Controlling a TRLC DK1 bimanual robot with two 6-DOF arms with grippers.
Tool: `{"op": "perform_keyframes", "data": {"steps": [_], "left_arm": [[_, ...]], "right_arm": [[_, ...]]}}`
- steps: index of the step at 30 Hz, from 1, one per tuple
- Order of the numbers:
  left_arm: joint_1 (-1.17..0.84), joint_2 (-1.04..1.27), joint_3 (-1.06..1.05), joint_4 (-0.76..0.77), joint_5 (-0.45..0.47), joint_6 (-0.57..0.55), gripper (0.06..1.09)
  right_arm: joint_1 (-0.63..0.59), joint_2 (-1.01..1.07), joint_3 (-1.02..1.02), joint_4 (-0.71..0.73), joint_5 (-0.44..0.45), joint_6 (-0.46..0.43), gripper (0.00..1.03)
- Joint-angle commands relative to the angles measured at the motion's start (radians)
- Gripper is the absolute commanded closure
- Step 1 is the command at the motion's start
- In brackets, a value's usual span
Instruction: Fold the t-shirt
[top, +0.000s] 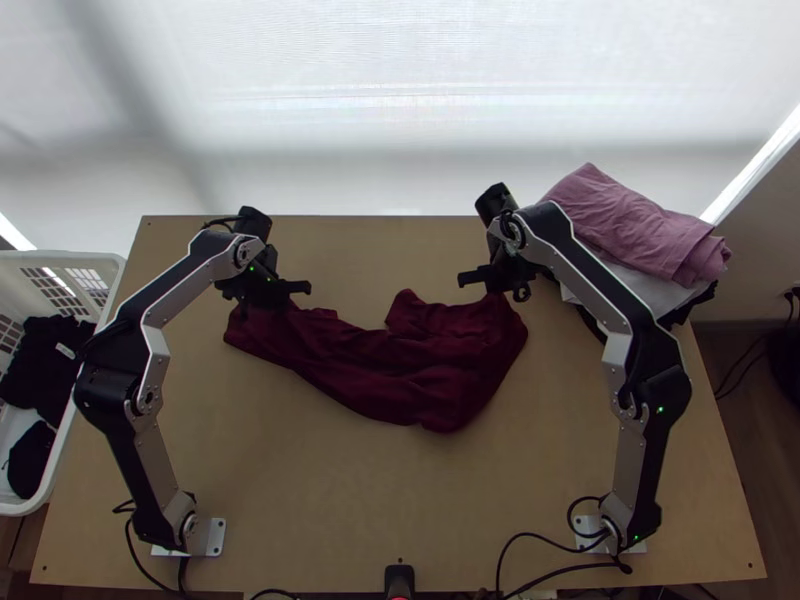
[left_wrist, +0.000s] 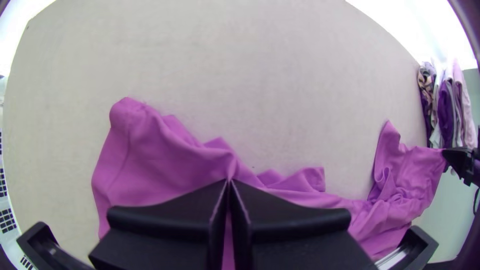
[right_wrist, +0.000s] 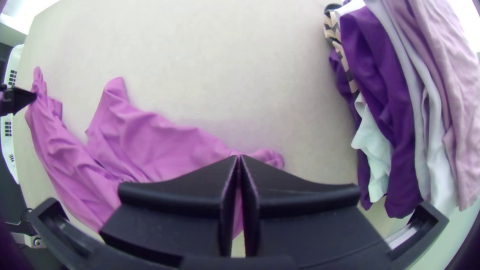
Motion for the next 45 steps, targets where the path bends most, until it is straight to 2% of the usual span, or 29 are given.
{"op": "perform_keyframes", "data": {"steps": [1,8,16,23,28,38,45], "left_arm": [[0.016,-0.104,0.067,0.021,-0.019,-0.034,1.05],[0.089,-0.187,0.26,0.021,-0.079,-0.124,1.05],[0.175,-0.273,0.407,0.019,-0.086,-0.158,1.05],[0.204,-0.362,0.415,0.021,-0.086,-0.173,1.05],[0.217,-0.425,0.453,0.056,-0.086,-0.185,1.05],[0.229,-0.554,0.492,0.231,-0.157,-0.198,1.05],[0.226,-0.673,0.438,0.203,-0.154,-0.198,1.05]], "right_arm": [[0.004,-0.056,0.033,0.002,0.009,0.003,1.0],[-0.007,-0.096,0.165,0.011,0.063,0.0,1.0],[-0.047,-0.129,0.374,0.032,0.072,0.002,1.0],[-0.056,-0.221,0.372,0.124,0.072,0.003,1.0],[-0.072,-0.293,0.372,0.192,0.073,0.037,1.0],[-0.136,-0.438,0.346,0.532,0.081,0.038,1.0],[-0.141,-0.547,0.271,0.54,0.076,0.026,1.0]]}}
